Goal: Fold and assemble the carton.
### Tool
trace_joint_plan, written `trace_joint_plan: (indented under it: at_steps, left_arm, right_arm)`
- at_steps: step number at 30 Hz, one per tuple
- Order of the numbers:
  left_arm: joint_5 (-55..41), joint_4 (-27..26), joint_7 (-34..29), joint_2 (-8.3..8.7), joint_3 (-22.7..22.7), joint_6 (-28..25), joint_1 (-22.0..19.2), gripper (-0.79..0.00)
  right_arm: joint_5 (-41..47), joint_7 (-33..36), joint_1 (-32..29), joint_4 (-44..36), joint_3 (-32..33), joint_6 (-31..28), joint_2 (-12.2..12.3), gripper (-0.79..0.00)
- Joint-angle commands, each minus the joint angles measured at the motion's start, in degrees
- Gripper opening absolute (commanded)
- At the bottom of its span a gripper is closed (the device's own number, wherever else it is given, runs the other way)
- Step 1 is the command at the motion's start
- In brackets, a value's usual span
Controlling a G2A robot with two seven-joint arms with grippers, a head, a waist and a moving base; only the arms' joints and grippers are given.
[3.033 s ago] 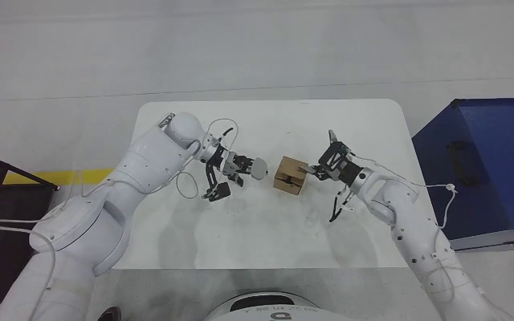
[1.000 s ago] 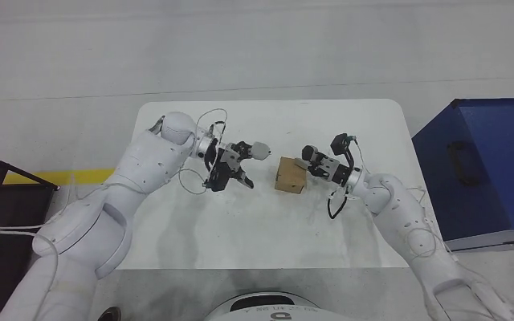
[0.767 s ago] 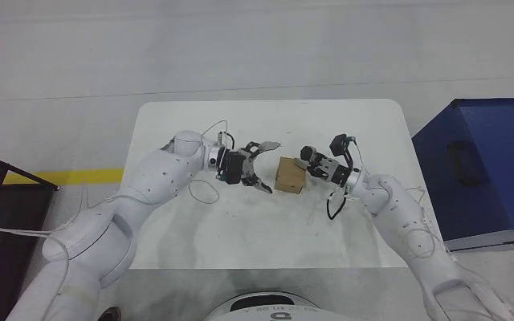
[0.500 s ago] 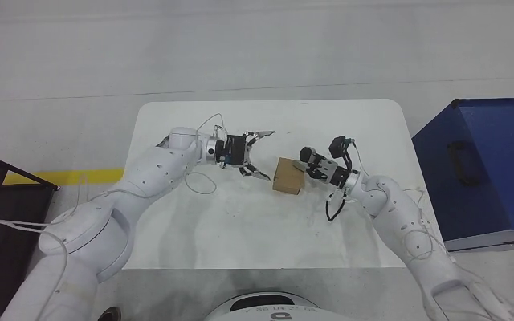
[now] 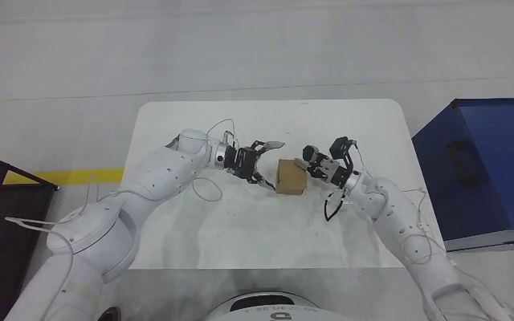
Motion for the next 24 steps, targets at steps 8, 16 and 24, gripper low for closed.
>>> trace_joint_plan:
  at_steps: [8, 16, 24]
  left_arm:
    - [0.71, 0.40, -3.83, -0.36, -1.23, 2.02, 0.13, 0.000]
    - [1.02, 2.26, -3.69, -0.76, -2.16, 2.04, -0.32, 0.000]
    - [2.48, 3.36, -2.58, -1.46, -2.10, 2.35, -0.33, 0.000]
  right_arm:
    - [-1.92, -4.28, -2.01, -2.83, 1.97, -1.83, 0.45, -0.212]
    - [-9.80, -8.95, -8.91, -14.21, 5.25, -11.94, 2.75, -0.108]
    - [-20.20, -5.78, -8.56, -17.26, 5.51, -9.17, 3.76, -0.077]
